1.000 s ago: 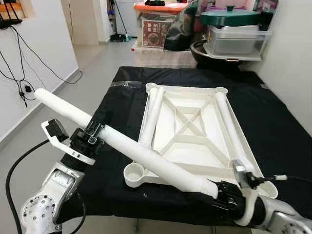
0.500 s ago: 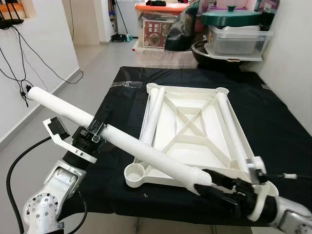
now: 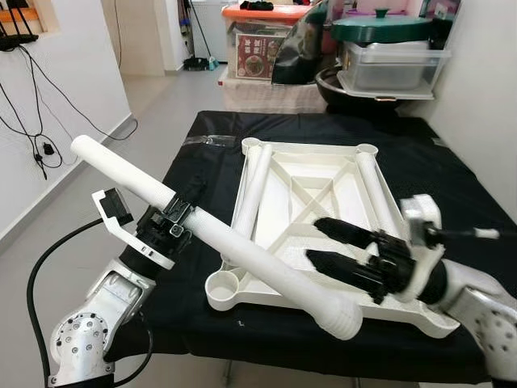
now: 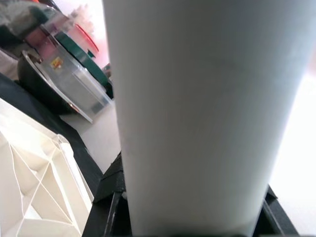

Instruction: Building children table

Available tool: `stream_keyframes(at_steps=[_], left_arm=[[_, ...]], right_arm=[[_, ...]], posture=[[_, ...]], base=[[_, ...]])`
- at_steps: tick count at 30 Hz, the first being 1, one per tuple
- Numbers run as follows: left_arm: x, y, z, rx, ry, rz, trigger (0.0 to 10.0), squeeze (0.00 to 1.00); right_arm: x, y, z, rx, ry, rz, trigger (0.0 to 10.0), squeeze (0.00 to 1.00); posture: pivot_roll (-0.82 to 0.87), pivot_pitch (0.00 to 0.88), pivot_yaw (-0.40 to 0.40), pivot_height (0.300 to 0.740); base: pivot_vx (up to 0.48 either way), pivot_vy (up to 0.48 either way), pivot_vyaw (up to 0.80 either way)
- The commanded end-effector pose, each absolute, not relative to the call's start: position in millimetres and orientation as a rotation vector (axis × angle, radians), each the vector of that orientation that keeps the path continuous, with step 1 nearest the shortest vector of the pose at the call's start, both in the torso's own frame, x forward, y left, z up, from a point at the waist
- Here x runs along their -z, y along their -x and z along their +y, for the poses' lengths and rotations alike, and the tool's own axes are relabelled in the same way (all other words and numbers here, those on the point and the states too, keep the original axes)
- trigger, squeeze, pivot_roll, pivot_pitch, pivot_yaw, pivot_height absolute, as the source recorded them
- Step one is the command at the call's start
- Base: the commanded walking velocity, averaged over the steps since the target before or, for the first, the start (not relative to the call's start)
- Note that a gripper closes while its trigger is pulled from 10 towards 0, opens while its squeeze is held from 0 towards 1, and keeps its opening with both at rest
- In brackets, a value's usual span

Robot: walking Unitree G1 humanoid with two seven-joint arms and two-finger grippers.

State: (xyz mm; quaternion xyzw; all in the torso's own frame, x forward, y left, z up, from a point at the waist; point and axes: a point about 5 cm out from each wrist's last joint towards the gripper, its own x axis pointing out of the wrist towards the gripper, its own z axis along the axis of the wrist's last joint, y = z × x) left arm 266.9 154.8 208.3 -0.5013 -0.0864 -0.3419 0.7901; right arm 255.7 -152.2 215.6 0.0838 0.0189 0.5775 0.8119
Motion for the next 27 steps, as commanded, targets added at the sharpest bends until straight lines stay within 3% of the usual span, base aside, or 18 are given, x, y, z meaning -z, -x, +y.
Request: stream_keyframes(at_steps=[1, 8, 16, 22, 27], left_arm=[[-206.4, -264.6, 152.6, 0.741, 1.074, -0.178, 0.0, 0.00], [-204.2, -265.7, 145.4, 0.759, 1.068, -0.152, 0.0, 0.00], [-203.5, -268.4, 143.6, 0.768, 1.062, -0.139, 0.0, 0.00], [-202.3, -270.8, 137.3, 0.794, 1.054, -0.112, 0.0, 0.00], [-200.5, -270.7, 133.7, 0.801, 1.051, -0.103, 0.0, 0.00]], right_arm=[[-209.0, -255.3, -140.3, -1.242, -0.149, 0.103, 10.0, 0.00], [-197.7, -266.4, -122.3, -1.202, -0.056, 0.272, 10.0, 0.00], [-200.3, -265.9, -115.6, -1.236, 0.019, 0.328, 10.0, 0.00], [-198.4, -266.9, -106.0, -1.270, 0.226, 0.491, 10.0, 0.00], [-209.2, -268.5, -96.8, -1.316, 0.315, 0.507, 10.0, 0.00]], posture=[[-0.02, 0.000, -0.040, 0.740], [-0.02, 0.000, -0.040, 0.740], [-0.03, 0.000, -0.034, 0.740], [-0.04, 0.000, -0.018, 0.740], [-0.04, 0.000, -0.025, 0.740]], base=[[0.000, 0.000, 0.00], [0.000, 0.000, 0.00], [0.000, 0.000, 0.00], [0.000, 0.000, 0.00], [0.000, 0.000, 0.00]])
